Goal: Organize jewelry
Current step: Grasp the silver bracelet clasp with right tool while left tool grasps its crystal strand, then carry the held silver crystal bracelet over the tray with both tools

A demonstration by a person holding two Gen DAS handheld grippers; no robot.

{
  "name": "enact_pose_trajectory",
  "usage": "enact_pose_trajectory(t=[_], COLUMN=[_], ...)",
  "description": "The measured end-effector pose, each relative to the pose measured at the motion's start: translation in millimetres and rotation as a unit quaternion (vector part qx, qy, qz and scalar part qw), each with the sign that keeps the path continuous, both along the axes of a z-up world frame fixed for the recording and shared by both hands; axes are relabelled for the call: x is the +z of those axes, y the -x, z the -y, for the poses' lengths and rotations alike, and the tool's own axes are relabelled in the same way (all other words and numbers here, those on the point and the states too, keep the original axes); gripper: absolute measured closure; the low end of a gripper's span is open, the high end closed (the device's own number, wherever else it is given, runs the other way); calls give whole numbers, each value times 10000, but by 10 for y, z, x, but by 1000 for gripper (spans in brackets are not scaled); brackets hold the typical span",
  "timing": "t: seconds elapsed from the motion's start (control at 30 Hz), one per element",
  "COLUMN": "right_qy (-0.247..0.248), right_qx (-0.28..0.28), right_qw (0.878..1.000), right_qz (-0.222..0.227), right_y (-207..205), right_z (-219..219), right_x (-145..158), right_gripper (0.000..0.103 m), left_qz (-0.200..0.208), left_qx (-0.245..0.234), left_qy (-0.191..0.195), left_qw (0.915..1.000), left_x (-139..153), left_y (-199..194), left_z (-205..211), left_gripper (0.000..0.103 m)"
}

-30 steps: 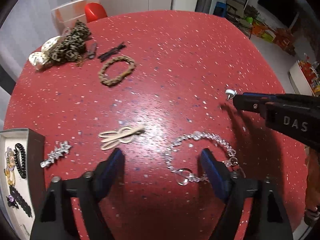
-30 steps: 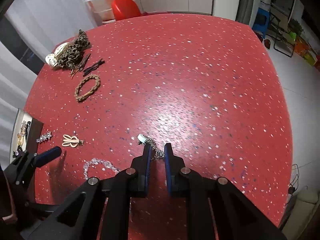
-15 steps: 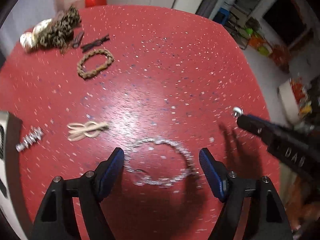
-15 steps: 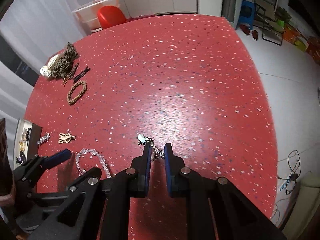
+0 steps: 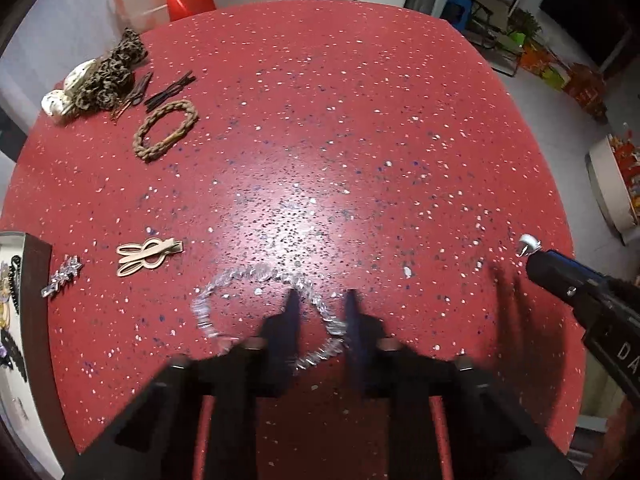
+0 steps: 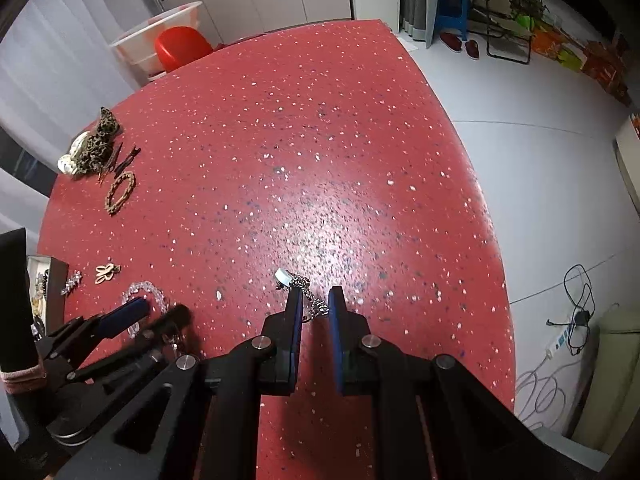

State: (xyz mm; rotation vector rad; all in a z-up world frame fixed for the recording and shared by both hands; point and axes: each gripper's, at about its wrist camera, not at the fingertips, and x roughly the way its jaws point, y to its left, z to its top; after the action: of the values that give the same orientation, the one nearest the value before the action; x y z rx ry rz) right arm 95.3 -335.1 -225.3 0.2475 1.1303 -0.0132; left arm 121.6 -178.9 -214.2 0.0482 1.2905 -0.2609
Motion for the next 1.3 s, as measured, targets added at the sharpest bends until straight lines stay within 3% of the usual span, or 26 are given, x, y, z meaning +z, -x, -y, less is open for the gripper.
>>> enact_pose_trajectory(t=[0.23, 0.37, 1.3], right_qy=[-144, -288, -513], right_qx=[100, 154, 758], right_qw=[9998, 9994, 9953], right_qz=[-38, -114, -316], right_y=[102, 176, 662], right_z=[-78, -155, -1060], right_x=[-11, -6, 754], right_gripper=[89, 89, 89], left_qz=[-12, -31, 74], left_qx=[-57, -11, 240], left_qy=[697, 881, 1147], left_qw=[9975, 9961, 9931], left_x=[127, 240, 1245], left_y=[114, 229, 882], left_z=[-211, -422, -1613], left_gripper=[97, 97, 97])
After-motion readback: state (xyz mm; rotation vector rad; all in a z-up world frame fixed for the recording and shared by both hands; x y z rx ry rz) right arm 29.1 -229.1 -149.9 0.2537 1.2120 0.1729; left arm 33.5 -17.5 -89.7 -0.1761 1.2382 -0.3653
